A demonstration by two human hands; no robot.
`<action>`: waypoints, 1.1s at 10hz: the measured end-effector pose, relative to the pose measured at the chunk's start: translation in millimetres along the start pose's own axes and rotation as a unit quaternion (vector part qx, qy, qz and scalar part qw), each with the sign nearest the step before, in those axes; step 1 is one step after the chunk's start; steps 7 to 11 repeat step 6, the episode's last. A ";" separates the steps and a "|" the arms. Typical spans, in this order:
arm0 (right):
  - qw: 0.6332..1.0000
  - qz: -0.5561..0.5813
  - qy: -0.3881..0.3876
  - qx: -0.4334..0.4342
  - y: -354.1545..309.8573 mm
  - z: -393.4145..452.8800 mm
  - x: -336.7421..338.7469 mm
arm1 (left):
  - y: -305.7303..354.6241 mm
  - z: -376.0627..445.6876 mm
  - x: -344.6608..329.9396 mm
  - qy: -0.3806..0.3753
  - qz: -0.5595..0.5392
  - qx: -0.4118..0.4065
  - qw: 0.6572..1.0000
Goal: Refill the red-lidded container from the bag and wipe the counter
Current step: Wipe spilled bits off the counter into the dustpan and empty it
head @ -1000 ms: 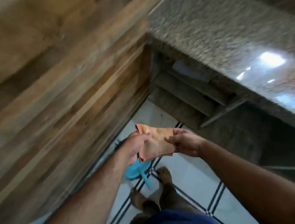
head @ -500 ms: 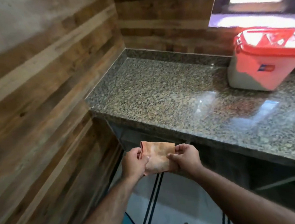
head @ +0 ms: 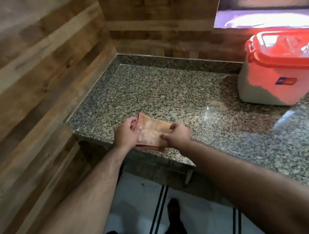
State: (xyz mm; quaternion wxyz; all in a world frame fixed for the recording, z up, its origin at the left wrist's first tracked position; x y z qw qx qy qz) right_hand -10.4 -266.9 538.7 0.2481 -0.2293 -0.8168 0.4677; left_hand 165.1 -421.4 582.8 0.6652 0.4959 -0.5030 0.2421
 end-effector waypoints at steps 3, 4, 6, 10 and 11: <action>0.863 -0.462 -0.174 0.106 36.8 39.5 -38.5 | 12.5 15.5 -107.7 -0.125 0.245 -0.299 0.914; 0.829 -0.504 -0.200 0.137 32.2 41.4 -41.5 | 5.6 20.3 -114.5 -0.129 0.247 -0.288 0.916; 0.830 -0.495 -0.192 0.173 30.0 42.7 -31.2 | 34.5 28.4 -101.9 -0.056 0.224 -0.365 0.902; 0.830 -0.495 -0.192 0.173 30.0 42.7 -31.2 | 34.5 28.4 -101.9 -0.056 0.224 -0.365 0.902; 0.830 -0.495 -0.192 0.173 30.0 42.7 -31.2 | 34.5 28.4 -101.9 -0.056 0.224 -0.365 0.902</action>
Point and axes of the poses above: each hand's wrist, its own z-axis towards the middle knuckle, its own x-axis out of the back of the hand, y = z × x, the point moved 9 cm from there along z, towards the middle knuckle, and after that the axes turned 13 degrees about z, right-handed, at the moved point
